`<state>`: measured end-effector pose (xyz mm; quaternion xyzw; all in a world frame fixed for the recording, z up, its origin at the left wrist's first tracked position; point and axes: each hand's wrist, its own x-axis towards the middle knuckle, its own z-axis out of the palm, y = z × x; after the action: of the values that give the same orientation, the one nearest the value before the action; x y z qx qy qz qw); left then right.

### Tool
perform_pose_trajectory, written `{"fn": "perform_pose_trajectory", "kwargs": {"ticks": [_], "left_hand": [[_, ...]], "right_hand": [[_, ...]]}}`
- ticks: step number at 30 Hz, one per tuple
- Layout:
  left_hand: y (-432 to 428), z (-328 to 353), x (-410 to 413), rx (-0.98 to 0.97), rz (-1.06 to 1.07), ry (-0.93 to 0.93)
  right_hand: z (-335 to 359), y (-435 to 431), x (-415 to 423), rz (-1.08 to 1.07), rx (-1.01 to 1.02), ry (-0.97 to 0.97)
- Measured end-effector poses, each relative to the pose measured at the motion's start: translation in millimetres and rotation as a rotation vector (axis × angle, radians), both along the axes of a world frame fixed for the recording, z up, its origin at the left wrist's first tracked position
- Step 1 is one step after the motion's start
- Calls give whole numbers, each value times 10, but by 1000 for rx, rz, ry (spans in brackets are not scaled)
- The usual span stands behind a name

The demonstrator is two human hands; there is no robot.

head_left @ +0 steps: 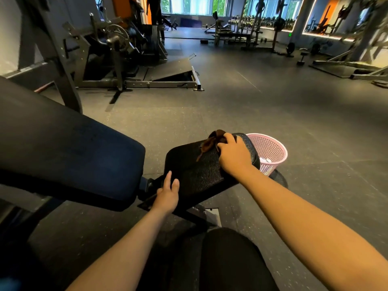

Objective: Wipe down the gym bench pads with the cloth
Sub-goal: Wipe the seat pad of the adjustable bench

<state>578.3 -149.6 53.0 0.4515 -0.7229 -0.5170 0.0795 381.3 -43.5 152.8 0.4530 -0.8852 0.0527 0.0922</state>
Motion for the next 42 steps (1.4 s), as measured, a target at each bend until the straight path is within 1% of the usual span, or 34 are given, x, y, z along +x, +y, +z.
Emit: {"fn": "perform_pose_trajectory", "kwargs": {"ticks": [1,3,4,6,9,10,12,14,16,17,20,22,24,28,30,32,34,36,37,40,42], "left_hand": [[-4,-14,17,12,-4,24],[-21,-44,52,33,-6,55],[-24,-49,65,40,-8,69],[-31,-66,84,38,-13,96],[-56,-89,75,80,22,120],[-54,-86,75,108,46,127],[-39,-83,80,189,77,175],[-21,-68,103,241,71,207],[-22,-77,131,282,70,232],[-32,-97,136,306,71,248],[-70,-114,149,368,63,242],[-50,-52,175,432,66,268],[-67,-49,200,482,56,307],[-118,-75,233,520,64,335],[-107,-74,263,486,50,311],[-106,-90,269,434,29,310],[-117,-124,270,432,22,324],[-112,-126,254,454,47,336],[-97,-120,251,461,55,339],[-86,-141,215,456,64,334],[-72,-149,212,443,75,310]], "right_hand": [[-35,-5,43,-6,-42,6],[-148,-38,253,57,-96,73],[-220,-68,392,116,-89,96],[-397,-135,692,240,-91,84],[-618,-190,1092,416,-64,-13],[-652,-177,1154,465,-60,-12],[-656,-123,1138,519,-48,51],[-556,-68,962,494,-36,141],[-422,37,668,358,-84,228],[-348,119,508,255,-118,245],[-205,303,226,-27,-177,210],[-223,281,308,-105,-241,192],[-323,198,541,-54,-277,165],[-620,41,1108,215,-285,-25],[-711,-71,1396,306,-177,-146],[-800,-128,1543,381,17,-178],[-813,-116,1512,425,79,-83],[-783,-28,1359,430,61,33],[-743,48,1257,413,20,93],[-546,307,836,236,-118,255],[-458,434,646,94,-148,260]]}}
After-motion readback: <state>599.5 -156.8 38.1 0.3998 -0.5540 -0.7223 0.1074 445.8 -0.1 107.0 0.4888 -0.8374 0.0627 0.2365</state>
